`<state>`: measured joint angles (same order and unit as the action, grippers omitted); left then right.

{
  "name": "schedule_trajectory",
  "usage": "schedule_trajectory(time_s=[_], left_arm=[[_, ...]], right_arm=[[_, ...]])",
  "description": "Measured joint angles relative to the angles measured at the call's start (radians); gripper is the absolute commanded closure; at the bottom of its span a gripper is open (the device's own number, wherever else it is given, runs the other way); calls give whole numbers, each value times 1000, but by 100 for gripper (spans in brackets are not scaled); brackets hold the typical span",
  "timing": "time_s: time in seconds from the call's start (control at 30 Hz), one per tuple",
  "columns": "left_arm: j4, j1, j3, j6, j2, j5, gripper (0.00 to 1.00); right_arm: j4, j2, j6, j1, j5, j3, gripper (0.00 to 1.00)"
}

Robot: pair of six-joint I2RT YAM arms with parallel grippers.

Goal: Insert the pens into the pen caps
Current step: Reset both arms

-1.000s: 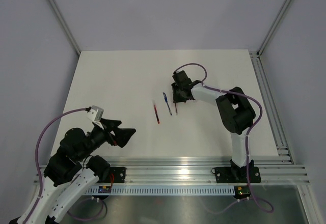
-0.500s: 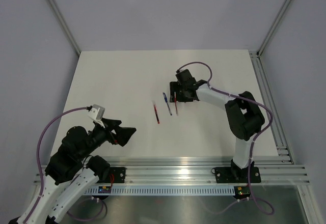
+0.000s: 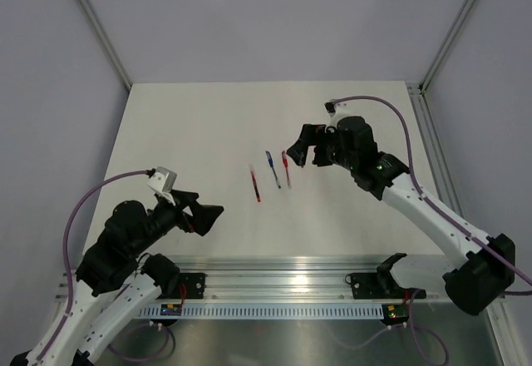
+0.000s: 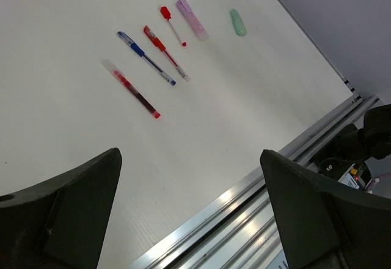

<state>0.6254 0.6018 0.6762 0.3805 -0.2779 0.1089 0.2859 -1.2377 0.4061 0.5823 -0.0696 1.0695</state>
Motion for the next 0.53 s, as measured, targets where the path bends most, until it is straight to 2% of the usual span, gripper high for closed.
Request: schedule_trajectory(time_s=[0.33,0.53], left_arm=[[-66,0,42,-45,-10,-8,1],[-74,0,34,-52,-10,-9,1]], right_arm=[[-3,536,36,0,5,-312,1],[-41,744,68,0,48,-413,0]])
